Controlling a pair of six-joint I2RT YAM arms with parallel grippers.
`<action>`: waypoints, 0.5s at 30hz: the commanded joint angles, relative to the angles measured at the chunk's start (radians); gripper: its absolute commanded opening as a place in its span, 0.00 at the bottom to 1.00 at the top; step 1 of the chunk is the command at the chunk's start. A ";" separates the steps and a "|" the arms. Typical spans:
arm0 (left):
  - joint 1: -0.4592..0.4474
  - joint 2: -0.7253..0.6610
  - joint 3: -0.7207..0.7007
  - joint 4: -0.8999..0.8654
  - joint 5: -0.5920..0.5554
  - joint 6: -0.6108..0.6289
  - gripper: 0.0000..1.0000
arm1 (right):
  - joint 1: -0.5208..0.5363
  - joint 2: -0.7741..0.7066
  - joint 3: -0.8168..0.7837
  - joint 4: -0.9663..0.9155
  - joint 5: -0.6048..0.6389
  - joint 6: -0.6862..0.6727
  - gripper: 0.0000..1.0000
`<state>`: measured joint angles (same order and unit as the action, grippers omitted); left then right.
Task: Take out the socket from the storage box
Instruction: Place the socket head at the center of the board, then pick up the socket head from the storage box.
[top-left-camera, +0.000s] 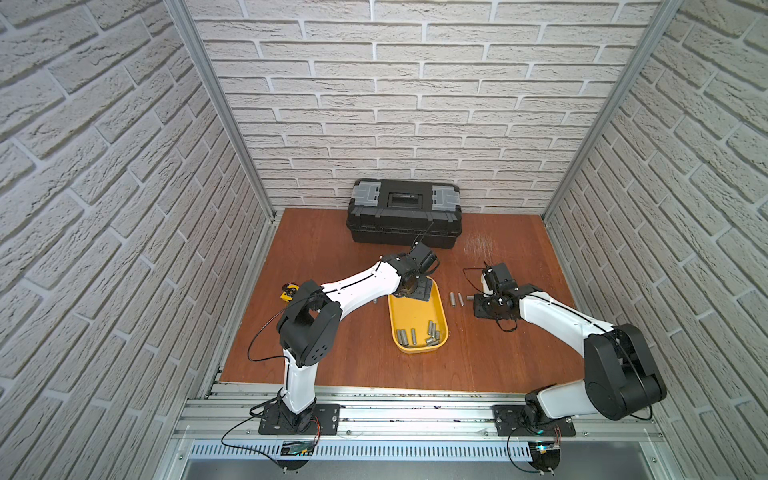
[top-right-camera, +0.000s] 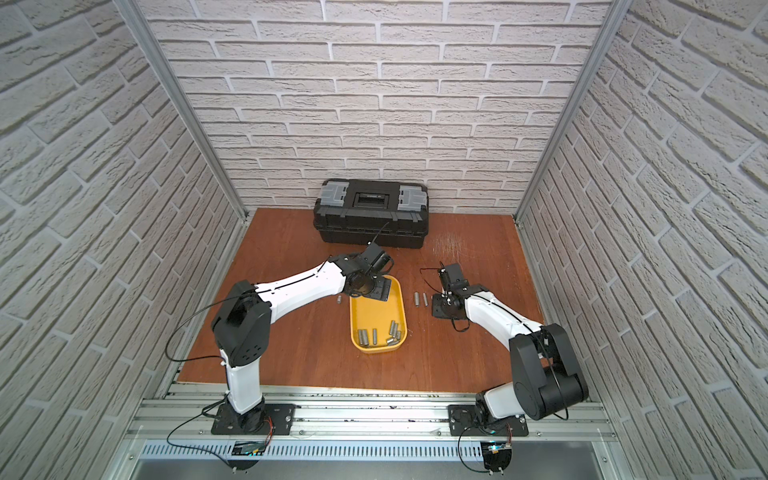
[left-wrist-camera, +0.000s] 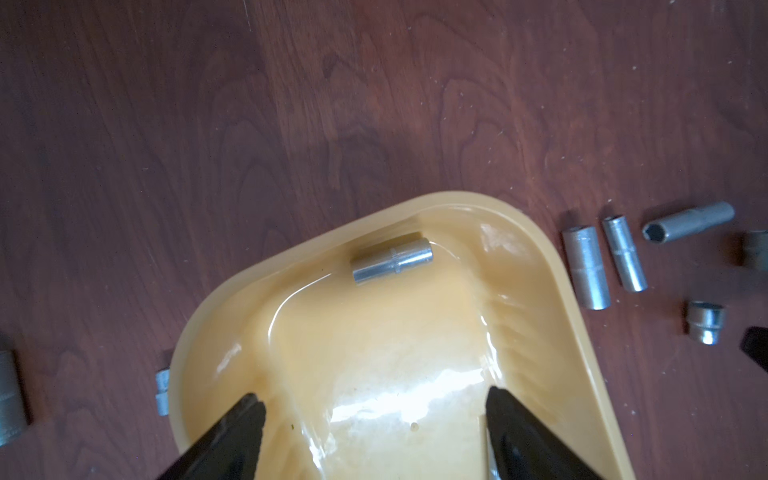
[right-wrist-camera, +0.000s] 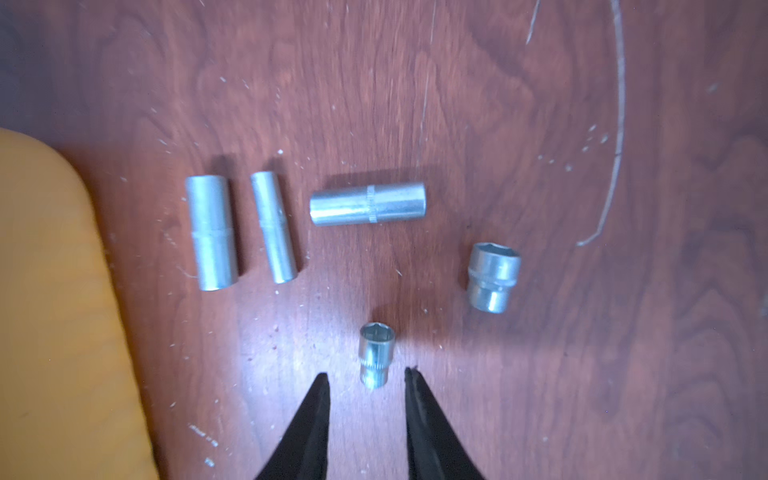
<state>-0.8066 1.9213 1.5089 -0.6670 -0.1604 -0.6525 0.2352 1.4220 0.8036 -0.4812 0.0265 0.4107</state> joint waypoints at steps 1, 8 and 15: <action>-0.004 0.040 0.032 -0.034 -0.020 -0.025 0.88 | -0.008 -0.054 0.024 -0.030 0.019 -0.015 0.33; -0.005 0.134 0.108 -0.049 -0.018 -0.036 0.90 | -0.012 -0.074 0.019 -0.040 0.012 -0.019 0.34; -0.003 0.212 0.158 -0.031 0.001 -0.053 0.92 | -0.014 -0.084 0.006 -0.040 0.013 -0.019 0.35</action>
<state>-0.8082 2.1059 1.6363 -0.6956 -0.1600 -0.6868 0.2283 1.3685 0.8135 -0.5171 0.0296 0.4034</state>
